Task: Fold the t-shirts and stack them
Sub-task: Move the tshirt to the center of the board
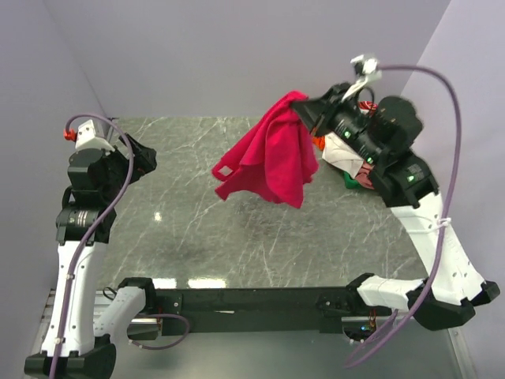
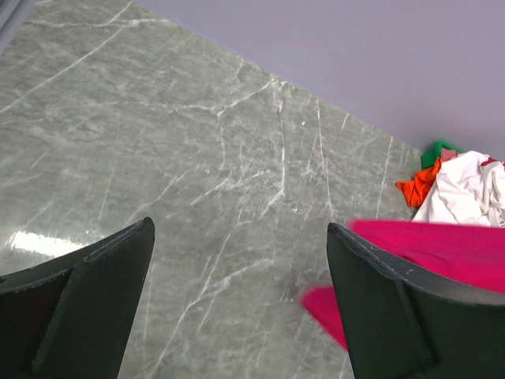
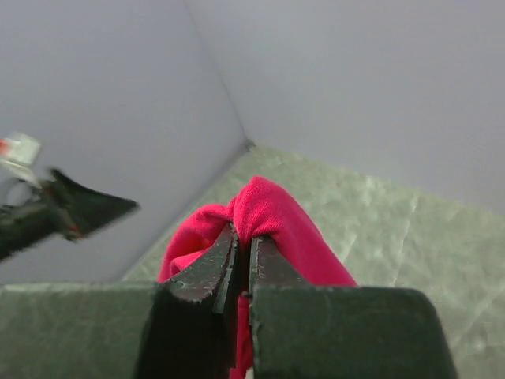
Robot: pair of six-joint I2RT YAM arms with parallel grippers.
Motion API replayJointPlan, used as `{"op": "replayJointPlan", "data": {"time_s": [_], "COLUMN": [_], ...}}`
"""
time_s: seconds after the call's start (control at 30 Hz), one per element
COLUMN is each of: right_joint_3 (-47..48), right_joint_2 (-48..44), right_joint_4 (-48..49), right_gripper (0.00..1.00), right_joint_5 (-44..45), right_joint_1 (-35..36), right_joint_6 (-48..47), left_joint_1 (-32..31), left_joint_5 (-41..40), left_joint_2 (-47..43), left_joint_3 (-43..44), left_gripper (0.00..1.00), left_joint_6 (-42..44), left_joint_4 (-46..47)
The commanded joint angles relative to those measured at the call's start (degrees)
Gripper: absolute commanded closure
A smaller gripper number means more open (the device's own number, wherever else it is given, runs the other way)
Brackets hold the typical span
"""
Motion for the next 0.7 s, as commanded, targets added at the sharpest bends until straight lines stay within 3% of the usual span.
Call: {"op": "replayJointPlan", "data": {"time_s": [0.0, 0.07, 0.1, 0.17, 0.23, 0.33, 0.53, 0.67], "right_joint_3": [-11.2, -20.8, -23.8, -31.7, -35.6, -41.3, -54.4, -61.4], "right_joint_2": [-3.8, -7.6, -8.8, -11.9, -15.2, -19.6, -28.6, -30.3], "right_joint_4": [3.8, 3.6, 3.0, 0.4, -2.2, -7.6, -10.0, -7.7], "right_gripper": [0.99, 0.65, 0.50, 0.24, 0.17, 0.15, 0.15, 0.17], "right_joint_5": [4.4, 8.6, 8.5, 7.4, 9.6, 14.5, 10.0, 6.1], "right_joint_1": [-1.6, -4.3, -9.2, -13.9, -15.6, -15.5, -15.6, -15.5], "right_joint_6": [2.1, 3.3, 5.5, 7.0, 5.4, 4.2, 10.5, 14.2], "left_joint_1": [0.1, 0.1, 0.1, 0.1, 0.0, -0.6, -6.3, -12.3], "left_joint_5": [-0.3, 0.7, 1.6, 3.9, 5.2, 6.7, 4.7, 1.4], "left_joint_2": [-1.9, -2.6, -3.1, -3.4, -3.4, -3.4, -1.6, 6.3], "left_joint_3": [1.2, -0.1, -2.0, -4.0, -7.3, -12.0, -20.7, -21.6], "left_gripper": [0.04, 0.07, 0.07, 0.09, 0.10, 0.12, 0.18, 0.23], "left_joint_6": [-0.5, -1.7, -2.1, -3.3, -4.4, -6.3, -12.5, -14.4], "left_joint_4": [-4.6, -4.9, -4.9, -5.4, -5.8, -5.7, -3.1, -1.3]}}
